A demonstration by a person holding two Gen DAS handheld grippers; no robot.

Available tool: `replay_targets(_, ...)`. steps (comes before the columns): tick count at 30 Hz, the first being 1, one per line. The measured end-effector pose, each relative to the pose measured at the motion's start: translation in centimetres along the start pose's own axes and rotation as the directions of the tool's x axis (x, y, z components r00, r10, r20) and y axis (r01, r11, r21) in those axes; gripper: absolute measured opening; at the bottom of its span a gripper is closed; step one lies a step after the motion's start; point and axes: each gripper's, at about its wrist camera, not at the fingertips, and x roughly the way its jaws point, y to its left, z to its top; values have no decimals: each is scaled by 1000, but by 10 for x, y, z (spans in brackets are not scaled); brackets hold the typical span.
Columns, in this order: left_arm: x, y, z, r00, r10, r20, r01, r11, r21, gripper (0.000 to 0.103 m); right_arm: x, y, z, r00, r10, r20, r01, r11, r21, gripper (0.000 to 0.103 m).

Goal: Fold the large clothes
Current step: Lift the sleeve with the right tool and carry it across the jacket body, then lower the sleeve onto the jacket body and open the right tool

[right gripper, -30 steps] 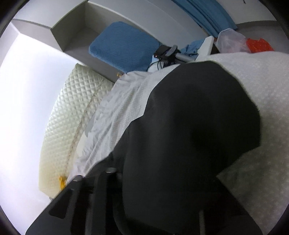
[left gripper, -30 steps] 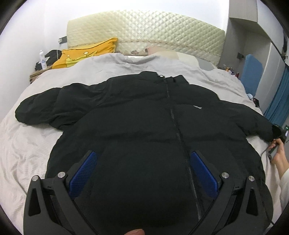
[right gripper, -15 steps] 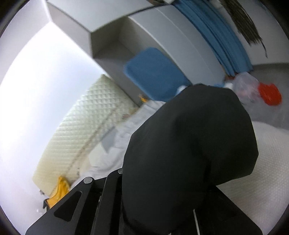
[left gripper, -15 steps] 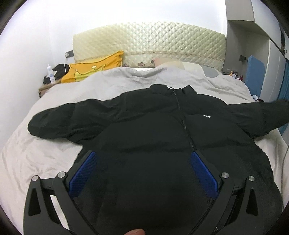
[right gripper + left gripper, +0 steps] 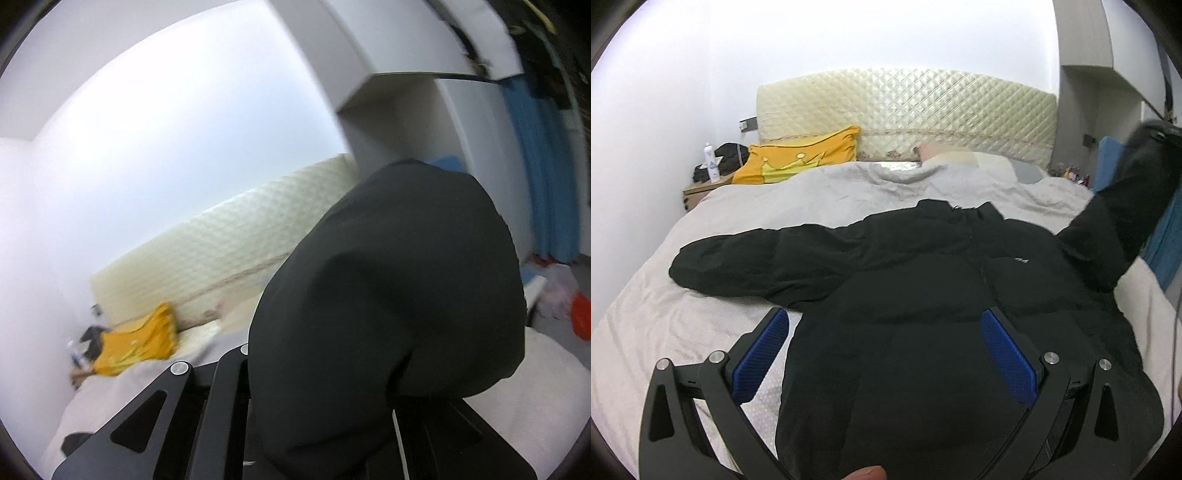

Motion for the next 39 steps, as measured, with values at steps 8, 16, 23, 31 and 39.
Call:
replay_targets(8,-3,21,5,1000,15,19,-15,999,-30,103,36,117,-49,990,108,-86,-118,986,-121,12)
replay_targets(16,-10,35,3,998,44,43,-42,998,-50,103,90,194,-146,940,189,-284,-258,938,-231,12)
replay_targets(23,-9,40,0,999,21,26,-19,997,-79,103,111,242,-254,884,168,-437,-304,916,-262,13)
replay_targets(31,-2,53,-2,1000,4,6,-4,993,-115,103,128,272,-323,817,133,-560,-347,891,-294,25)
replay_targets(39,2,59,-4,1000,7,-10,-8,992,-126,103,143,278,-352,771,120,-625,-380,875,-301,43)
